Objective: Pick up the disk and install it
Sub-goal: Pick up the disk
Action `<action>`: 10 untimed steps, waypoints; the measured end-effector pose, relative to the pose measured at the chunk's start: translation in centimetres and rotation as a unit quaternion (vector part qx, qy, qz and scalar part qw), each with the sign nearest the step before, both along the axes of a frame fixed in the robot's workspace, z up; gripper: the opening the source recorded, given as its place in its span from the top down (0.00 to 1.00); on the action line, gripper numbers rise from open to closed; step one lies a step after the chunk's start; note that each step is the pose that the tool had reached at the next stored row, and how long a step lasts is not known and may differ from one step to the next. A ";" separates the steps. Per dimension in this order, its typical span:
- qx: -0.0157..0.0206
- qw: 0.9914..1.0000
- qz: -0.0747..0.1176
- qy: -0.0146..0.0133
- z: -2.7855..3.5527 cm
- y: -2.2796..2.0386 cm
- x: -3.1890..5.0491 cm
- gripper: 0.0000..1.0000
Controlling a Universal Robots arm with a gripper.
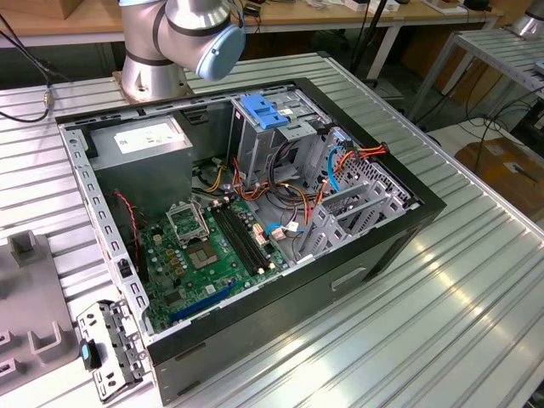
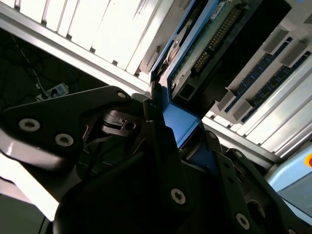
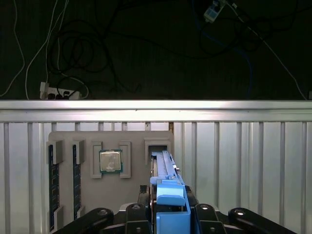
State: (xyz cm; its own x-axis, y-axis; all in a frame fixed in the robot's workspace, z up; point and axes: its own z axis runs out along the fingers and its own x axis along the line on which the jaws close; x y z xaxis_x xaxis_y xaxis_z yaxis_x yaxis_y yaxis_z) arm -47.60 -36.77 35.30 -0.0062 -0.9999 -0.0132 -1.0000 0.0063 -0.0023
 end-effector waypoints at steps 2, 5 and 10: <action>0.000 1.000 0.000 0.000 0.05 0.00 0.00 0.63; 0.000 1.000 0.000 0.000 0.20 0.00 0.00 0.63; 0.000 1.000 0.000 0.000 0.43 0.00 0.00 0.63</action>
